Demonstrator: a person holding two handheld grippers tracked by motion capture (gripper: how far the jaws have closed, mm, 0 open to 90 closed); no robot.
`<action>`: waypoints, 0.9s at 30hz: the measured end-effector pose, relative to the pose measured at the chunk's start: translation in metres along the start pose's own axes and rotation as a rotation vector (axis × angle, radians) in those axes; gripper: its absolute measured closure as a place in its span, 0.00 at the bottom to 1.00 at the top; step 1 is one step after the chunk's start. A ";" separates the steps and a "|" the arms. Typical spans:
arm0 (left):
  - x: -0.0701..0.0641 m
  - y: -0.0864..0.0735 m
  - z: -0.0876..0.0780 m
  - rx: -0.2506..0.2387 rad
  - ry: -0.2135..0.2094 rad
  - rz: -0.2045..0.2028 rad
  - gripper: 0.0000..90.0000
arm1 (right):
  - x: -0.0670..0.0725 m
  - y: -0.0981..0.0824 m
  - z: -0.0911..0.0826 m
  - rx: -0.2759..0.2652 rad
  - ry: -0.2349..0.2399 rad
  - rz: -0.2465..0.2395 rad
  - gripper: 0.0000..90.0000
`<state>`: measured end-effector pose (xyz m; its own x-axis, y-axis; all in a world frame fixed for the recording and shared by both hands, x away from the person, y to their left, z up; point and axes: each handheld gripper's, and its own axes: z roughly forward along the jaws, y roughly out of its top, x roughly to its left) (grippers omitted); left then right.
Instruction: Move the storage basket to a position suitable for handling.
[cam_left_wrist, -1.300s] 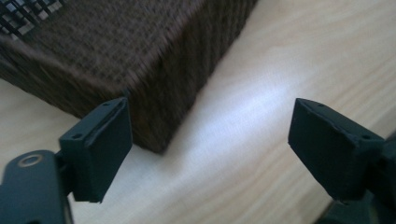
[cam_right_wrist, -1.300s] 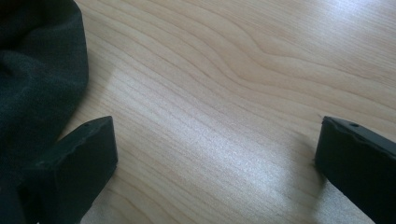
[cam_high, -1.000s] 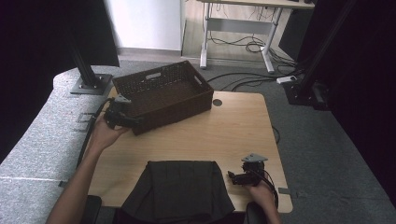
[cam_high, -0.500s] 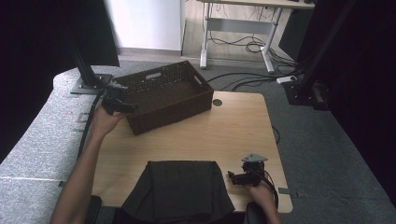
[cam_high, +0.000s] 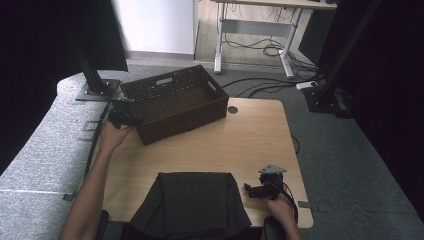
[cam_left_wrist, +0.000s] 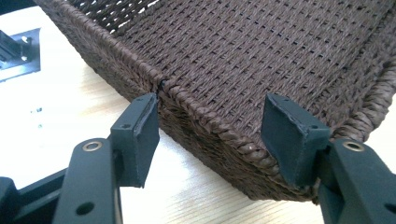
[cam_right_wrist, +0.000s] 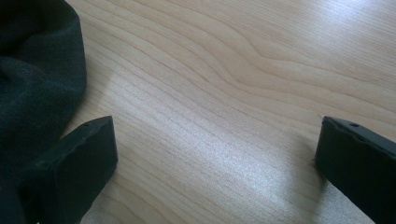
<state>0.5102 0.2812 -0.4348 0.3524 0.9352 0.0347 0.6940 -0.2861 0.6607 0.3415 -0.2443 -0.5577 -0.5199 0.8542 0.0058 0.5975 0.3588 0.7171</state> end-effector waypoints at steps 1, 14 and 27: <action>0.001 -0.001 0.000 -0.002 -0.012 -0.012 0.43 | 0.000 0.000 0.000 0.000 0.000 0.000 0.00; -0.001 0.002 0.002 0.033 -0.007 -0.030 0.57 | 0.000 0.000 0.000 0.000 0.000 0.000 0.00; 0.025 -0.001 0.003 0.026 0.010 -0.090 0.73 | 0.000 0.000 0.000 0.000 0.000 0.000 0.00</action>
<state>0.5204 0.3036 -0.4365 0.2819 0.9593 -0.0166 0.7389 -0.2061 0.6415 0.3415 -0.2443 -0.5578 -0.5200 0.8541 0.0058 0.5974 0.3588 0.7172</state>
